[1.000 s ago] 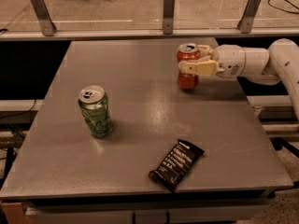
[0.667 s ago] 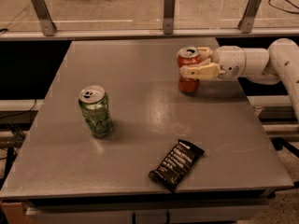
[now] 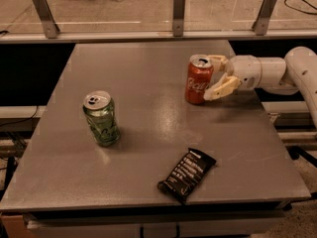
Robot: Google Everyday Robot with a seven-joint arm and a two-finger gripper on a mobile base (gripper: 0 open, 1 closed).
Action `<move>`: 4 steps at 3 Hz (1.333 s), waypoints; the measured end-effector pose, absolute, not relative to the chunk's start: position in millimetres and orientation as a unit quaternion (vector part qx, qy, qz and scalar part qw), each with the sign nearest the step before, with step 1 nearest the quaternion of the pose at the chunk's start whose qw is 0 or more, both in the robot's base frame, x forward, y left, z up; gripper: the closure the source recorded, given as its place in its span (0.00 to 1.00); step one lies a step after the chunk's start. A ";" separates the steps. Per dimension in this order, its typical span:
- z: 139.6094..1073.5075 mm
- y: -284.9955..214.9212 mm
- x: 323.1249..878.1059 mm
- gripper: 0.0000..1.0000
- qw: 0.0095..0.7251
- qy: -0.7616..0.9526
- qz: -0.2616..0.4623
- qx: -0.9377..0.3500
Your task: Place coke can upright
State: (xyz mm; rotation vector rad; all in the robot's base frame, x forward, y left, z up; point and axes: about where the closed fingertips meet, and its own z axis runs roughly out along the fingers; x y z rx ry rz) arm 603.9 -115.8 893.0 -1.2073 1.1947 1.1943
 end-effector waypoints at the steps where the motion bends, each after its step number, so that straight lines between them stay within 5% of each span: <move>1: 893.0 -139.1 601.4 0.00 0.504 0.515 0.472 -0.507; 3: 943.1 -245.3 598.2 0.00 0.531 0.573 0.343 -0.521; 4: 952.0 -250.6 602.2 0.00 0.541 0.572 0.333 -0.519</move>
Offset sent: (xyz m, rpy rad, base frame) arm -0.0019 -0.1521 0.0539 -0.2704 -0.1277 -0.2506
